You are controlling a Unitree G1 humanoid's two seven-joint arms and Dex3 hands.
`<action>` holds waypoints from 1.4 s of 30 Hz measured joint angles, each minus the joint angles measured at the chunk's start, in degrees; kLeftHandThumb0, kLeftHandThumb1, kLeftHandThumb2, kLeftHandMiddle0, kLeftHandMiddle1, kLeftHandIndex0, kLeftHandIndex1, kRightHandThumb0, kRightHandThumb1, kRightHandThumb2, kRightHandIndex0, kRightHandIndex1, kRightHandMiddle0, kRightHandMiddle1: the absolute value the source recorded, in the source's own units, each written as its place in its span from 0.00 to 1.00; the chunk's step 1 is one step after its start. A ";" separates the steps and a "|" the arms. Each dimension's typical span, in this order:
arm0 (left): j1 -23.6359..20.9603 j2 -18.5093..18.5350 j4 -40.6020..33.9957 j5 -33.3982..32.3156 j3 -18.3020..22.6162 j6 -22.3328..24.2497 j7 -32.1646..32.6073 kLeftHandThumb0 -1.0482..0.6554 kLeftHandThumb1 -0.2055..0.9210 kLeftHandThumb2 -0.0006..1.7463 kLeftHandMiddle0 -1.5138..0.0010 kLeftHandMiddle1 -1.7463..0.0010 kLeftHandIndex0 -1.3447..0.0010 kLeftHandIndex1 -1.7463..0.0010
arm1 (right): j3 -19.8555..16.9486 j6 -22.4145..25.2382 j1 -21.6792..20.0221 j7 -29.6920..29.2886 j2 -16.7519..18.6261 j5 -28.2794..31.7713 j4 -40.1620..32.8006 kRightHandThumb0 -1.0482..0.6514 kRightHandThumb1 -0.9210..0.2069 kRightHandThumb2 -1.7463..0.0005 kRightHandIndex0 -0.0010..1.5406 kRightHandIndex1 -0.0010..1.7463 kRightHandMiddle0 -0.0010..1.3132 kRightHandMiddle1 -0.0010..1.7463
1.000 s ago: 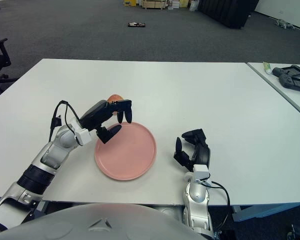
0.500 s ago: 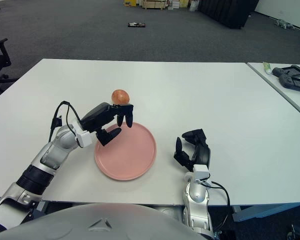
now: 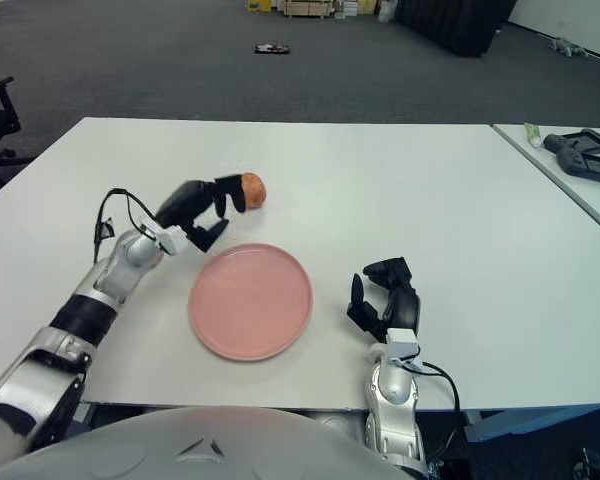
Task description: Put the apple into the plate.
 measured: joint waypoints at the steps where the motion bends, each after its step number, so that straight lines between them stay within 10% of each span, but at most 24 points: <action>1: -0.12 -0.11 0.03 0.49 0.05 0.14 0.87 0.31 0.42 0.62 0.95 0.34 0.96 0.28 | 0.02 0.00 0.00 -0.16 0.00 -0.12 0.00 0.39 0.25 0.48 0.40 0.88 0.28 1.00; 15: -1.52 -1.26 3.17 1.04 -0.01 3.25 2.19 0.09 0.68 0.40 1.00 0.95 1.00 0.87 | 0.03 0.24 0.01 -0.30 -0.02 -0.56 0.02 0.39 0.25 0.48 0.40 0.88 0.28 1.00; 28: -8.56 -2.30 11.56 3.73 -2.00 5.59 3.42 0.04 0.78 0.23 1.00 1.00 1.00 1.00 | -0.02 0.22 -0.20 -1.25 -0.06 -1.42 0.17 0.39 0.25 0.48 0.41 0.88 0.28 1.00; 42: -18.17 -6.23 29.15 7.58 -6.54 6.48 7.91 0.05 0.69 0.31 1.00 1.00 1.00 1.00 | -0.02 0.38 -0.44 -1.25 -0.23 -1.55 0.27 0.38 0.26 0.47 0.42 0.90 0.29 1.00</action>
